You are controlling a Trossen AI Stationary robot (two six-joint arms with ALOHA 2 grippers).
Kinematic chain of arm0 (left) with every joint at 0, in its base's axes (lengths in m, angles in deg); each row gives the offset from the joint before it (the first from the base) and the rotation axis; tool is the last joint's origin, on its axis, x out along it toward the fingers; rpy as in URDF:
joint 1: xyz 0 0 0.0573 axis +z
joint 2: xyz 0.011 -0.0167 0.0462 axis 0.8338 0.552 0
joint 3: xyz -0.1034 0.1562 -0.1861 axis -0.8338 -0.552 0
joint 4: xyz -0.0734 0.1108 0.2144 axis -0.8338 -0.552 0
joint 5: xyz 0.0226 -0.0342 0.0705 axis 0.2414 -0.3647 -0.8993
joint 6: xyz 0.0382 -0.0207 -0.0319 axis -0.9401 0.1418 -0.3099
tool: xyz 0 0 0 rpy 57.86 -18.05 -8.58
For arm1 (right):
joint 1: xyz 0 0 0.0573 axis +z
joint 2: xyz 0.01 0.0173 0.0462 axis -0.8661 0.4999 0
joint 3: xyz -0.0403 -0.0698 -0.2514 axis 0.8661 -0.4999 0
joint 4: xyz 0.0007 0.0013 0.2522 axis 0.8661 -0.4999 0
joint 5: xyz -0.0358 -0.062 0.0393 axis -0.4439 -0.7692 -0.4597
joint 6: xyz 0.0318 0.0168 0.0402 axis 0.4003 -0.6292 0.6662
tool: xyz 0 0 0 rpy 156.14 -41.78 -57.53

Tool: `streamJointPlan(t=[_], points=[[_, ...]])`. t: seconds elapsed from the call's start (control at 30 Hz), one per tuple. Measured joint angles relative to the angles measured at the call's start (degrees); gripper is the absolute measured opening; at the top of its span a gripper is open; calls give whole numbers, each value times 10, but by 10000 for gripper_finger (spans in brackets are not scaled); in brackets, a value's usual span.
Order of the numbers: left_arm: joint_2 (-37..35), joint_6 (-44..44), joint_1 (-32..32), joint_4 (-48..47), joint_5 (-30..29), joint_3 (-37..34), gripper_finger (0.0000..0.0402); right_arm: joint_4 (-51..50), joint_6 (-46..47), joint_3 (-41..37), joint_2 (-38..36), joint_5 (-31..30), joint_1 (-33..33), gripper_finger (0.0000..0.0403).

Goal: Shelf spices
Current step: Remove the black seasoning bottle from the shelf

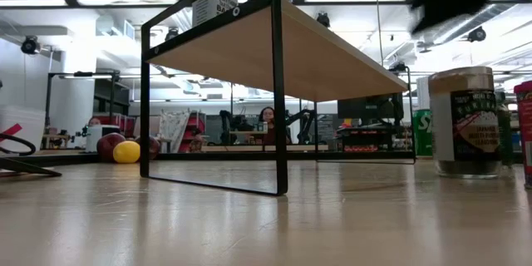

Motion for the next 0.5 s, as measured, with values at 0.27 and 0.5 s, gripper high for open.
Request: streamJointPlan(t=[0.27, 0.5], points=[[3, -2, 0, 0, 0, 0, 152, 154, -244, 103, 40, 3, -49, 343], [4, -2, 0, -1, 0, 0, 166, 187, -302, 133, 94, 88, -110, 344]])
